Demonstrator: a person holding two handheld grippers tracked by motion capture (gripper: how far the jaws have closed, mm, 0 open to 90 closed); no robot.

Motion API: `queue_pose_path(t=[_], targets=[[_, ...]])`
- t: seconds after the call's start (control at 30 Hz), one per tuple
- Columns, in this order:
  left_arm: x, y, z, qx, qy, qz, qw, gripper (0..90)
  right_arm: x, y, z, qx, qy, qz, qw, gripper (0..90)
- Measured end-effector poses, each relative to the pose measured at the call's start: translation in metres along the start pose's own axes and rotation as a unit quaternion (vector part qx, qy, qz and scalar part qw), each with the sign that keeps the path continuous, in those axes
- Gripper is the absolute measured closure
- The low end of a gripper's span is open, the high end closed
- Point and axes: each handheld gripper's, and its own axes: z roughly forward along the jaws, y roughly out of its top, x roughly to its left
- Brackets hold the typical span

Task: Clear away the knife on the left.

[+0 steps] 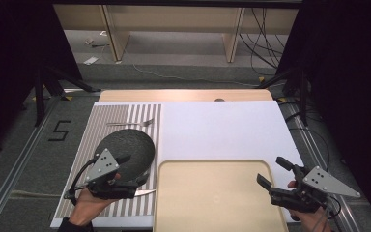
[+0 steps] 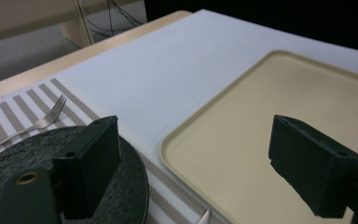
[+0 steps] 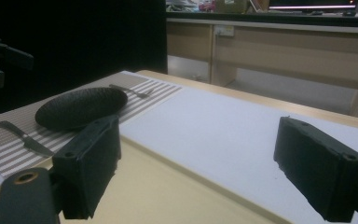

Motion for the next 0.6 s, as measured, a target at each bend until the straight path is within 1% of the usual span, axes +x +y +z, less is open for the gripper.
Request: queue_pose_path(t=[0.07,0.1,0.13,0.2,0.23,0.27,0.33,0.37,0.4,0.43,0.47,0.6], targets=[[0.004,0.0,-0.003,0.02,-0.007,0.001,0.9998,16.7,0.0,0.0,0.0,0.001,-0.001,0.001,1.0,15.6],[0.006,-0.001,-0.004,0.033,-0.007,0.006,0.9994,16.7,0.0,0.0,-0.001,0.002,-0.001,0.004,1.0,15.6],[0.007,-0.002,-0.005,0.041,-0.007,0.01,0.9991,16.7,-0.001,0.0,0.0,-0.001,-0.001,0.002,1.0,15.6],[0.009,-0.004,-0.007,0.066,-0.001,0.024,0.9975,16.8,-0.001,0.0,0.0,0.002,0.0,0.006,1.0,15.6],[0.012,-0.006,-0.009,0.094,-0.002,0.029,0.9951,16.8,0.0,-0.001,0.001,0.005,-0.001,0.006,1.0,15.6],[0.012,-0.006,-0.009,0.094,-0.002,0.029,0.9951,16.9,0.0,-0.001,0.001,0.004,-0.001,0.003,1.0,15.6],[0.016,-0.01,-0.012,0.121,-0.003,0.03,0.9922,16.9,0.0,0.0,0.001,0.003,-0.002,0.0,1.0,15.6],[0.019,-0.012,-0.013,0.131,0.0,0.032,0.9908,17.0,0.0,0.0,0.0,0.004,-0.002,0.004,1.0,15.6],[0.023,-0.016,-0.016,0.149,0.002,0.033,0.9884,17.0,-0.001,0.0,0.0,-0.001,-0.003,0.004,1.0,15.6],[0.026,-0.018,-0.017,0.155,0.002,0.032,0.9873,17.2,-0.002,0.0,0.0,0.003,-0.004,0.008,1.0,15.6],[0.026,-0.018,-0.017,0.155,0.002,0.032,0.9873,17.2,-0.002,0.0,0.0,0.002,-0.004,0.007,1.0,15.6],[0.034,-0.024,-0.019,0.174,0.008,0.032,0.9841,19.3,-0.001,-0.001,0.001,0.003,-0.002,0.004,1.0,15.6]])
